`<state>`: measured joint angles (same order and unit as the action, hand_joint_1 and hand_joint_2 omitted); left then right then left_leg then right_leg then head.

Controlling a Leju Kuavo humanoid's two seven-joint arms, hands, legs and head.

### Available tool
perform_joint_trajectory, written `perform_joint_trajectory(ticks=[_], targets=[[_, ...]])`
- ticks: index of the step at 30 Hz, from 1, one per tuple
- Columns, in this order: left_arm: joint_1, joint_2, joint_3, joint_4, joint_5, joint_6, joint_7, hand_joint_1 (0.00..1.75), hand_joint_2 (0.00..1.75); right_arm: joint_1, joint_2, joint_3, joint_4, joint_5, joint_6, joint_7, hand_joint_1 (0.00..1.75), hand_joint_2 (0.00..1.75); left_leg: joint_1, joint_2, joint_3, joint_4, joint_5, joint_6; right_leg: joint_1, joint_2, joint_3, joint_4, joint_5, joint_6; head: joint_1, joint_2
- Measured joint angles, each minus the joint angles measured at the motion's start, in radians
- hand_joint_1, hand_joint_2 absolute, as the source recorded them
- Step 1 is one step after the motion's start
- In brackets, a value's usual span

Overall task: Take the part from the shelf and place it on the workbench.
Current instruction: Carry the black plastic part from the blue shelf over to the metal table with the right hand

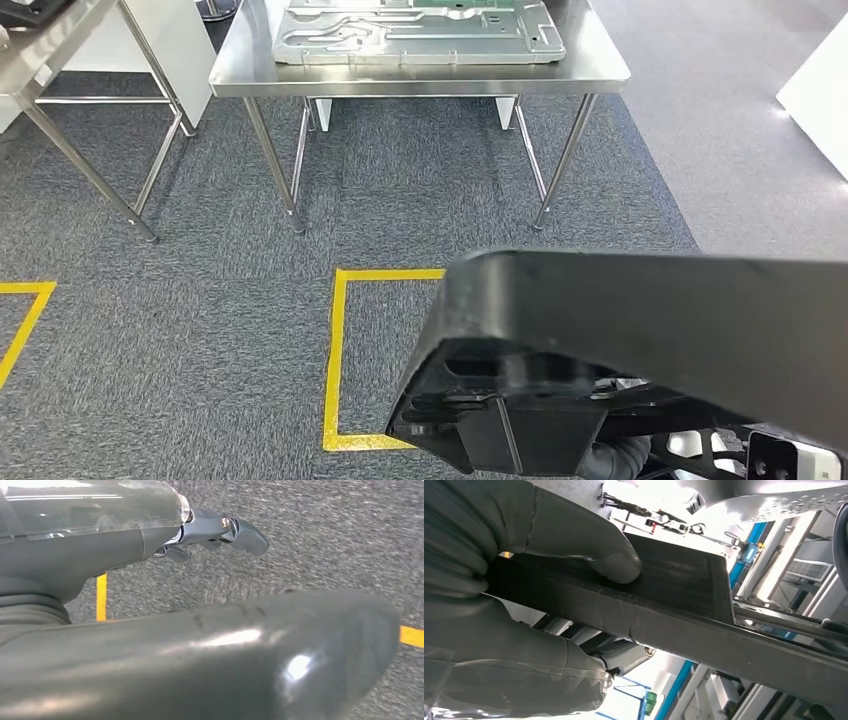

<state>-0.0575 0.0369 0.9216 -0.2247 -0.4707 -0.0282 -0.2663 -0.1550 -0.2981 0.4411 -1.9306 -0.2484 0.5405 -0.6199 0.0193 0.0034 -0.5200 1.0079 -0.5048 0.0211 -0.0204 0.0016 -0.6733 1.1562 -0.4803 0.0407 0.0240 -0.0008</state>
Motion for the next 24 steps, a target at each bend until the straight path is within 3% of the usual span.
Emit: perform_joint_trajectory(ticks=[2,5,7,9,11,12,13,14,16,18,20,22,24], targets=[[-0.001,0.0,0.001,0.0,0.0,0.0,0.0,0.0,0.0,-0.005,-0.001,-0.001,0.001,-0.004,0.0,0.001,1.73,1.75,0.001,0.0,0.015,-0.002,-0.012,-0.011,0.005,-0.004,0.044,-0.108,0.036,-0.008,0.0,0.0],[-0.002,0.0,0.002,0.0,0.0,0.0,0.0,0.0,0.0,-0.016,-0.002,-0.001,0.004,-0.019,0.0,0.01,1.73,1.75,-0.001,0.004,0.027,0.001,-0.018,-0.033,0.013,-0.004,0.056,-0.131,0.031,-0.032,0.002,0.0],[-0.005,0.0,0.004,0.0,0.0,0.0,0.0,0.0,0.0,-0.028,-0.002,-0.001,0.004,-0.028,0.0,0.021,1.73,1.75,0.001,0.004,0.02,0.037,-0.026,-0.041,0.012,-0.001,0.073,-0.137,0.029,-0.048,0.001,0.0],[-0.008,0.0,0.007,0.0,0.0,0.0,0.0,0.0,0.0,-0.041,-0.001,-0.001,0.004,-0.034,0.0,0.028,1.73,1.75,0.003,0.003,-0.033,0.136,-0.064,-0.042,0.014,-0.001,0.09,-0.14,0.018,-0.061,-0.001,0.0],[-0.006,0.0,0.009,0.0,0.0,0.001,0.0,0.0,0.0,-0.047,-0.001,0.0,0.006,-0.037,0.001,0.032,1.73,1.75,0.002,0.003,-0.114,0.258,-0.116,-0.044,0.02,-0.001,0.103,-0.14,0.003,-0.07,-0.002,0.0],[-0.004,0.0,0.01,0.0,0.0,0.001,0.0,0.0,0.0,-0.048,0.0,0.0,0.007,-0.037,0.001,0.034,1.73,1.75,0.002,0.002,-0.146,0.291,-0.124,-0.045,0.023,0.0,0.112,-0.139,-0.005,-0.071,-0.002,0.0],[-0.002,0.0,0.01,0.0,0.0,0.001,0.0,0.0,0.0,-0.05,0.0,0.0,0.009,-0.037,0.002,0.037,1.73,1.75,0.001,0.002,-0.162,0.291,-0.112,-0.043,0.027,0.002,0.123,-0.138,-0.014,-0.072,-0.002,0.0],[-0.001,0.0,0.012,0.0,0.0,0.001,0.0,0.0,0.0,-0.052,0.0,0.0,0.01,-0.038,0.002,0.038,1.73,1.75,0.0,0.002,-0.16,0.253,-0.078,-0.04,0.03,0.003,0.137,-0.138,-0.024,-0.072,-0.002,0.0],[0.0,0.001,0.015,0.0,0.0,0.001,0.0,0.0,0.0,-0.056,0.0,0.0,0.012,-0.039,0.002,0.039,1.73,1.75,-0.005,0.002,-0.128,0.13,0.011,-0.027,0.033,0.003,0.166,-0.138,-0.045,-0.07,-0.001,0.0],[0.001,0.002,0.017,0.0,0.0,0.002,0.0,0.0,0.0,-0.062,0.0,0.001,0.014,-0.041,0.001,0.04,1.73,1.75,-0.014,0.001,-0.107,0.055,0.05,-0.013,0.033,0.004,0.183,-0.14,-0.061,-0.062,0.001,0.0],[0.0,0.002,0.019,0.0,0.0,0.002,0.0,0.0,0.0,-0.068,0.0,0.003,0.016,-0.044,0.0,0.042,1.73,1.75,-0.019,0.0,-0.099,0.04,0.048,-0.002,0.03,0.004,0.191,-0.138,-0.067,-0.05,0.002,0.0],[-0.001,0.002,0.02,0.0,0.0,0.002,0.0,0.0,0.0,-0.073,0.001,0.005,0.015,-0.046,-0.002,0.044,1.73,1.75,-0.014,-0.002,-0.075,0.022,0.048,0.008,0.031,0.004,0.185,-0.106,-0.061,-0.04,0.003,0.0],[-0.003,0.002,0.022,0.0,0.0,0.002,-0.001,0.0,0.0,-0.078,0.001,0.006,0.015,-0.047,-0.002,0.044,1.73,1.75,-0.008,-0.003,-0.045,0.001,0.044,0.015,0.027,0.004,0.136,-0.019,-0.069,-0.028,0.008,0.0]])
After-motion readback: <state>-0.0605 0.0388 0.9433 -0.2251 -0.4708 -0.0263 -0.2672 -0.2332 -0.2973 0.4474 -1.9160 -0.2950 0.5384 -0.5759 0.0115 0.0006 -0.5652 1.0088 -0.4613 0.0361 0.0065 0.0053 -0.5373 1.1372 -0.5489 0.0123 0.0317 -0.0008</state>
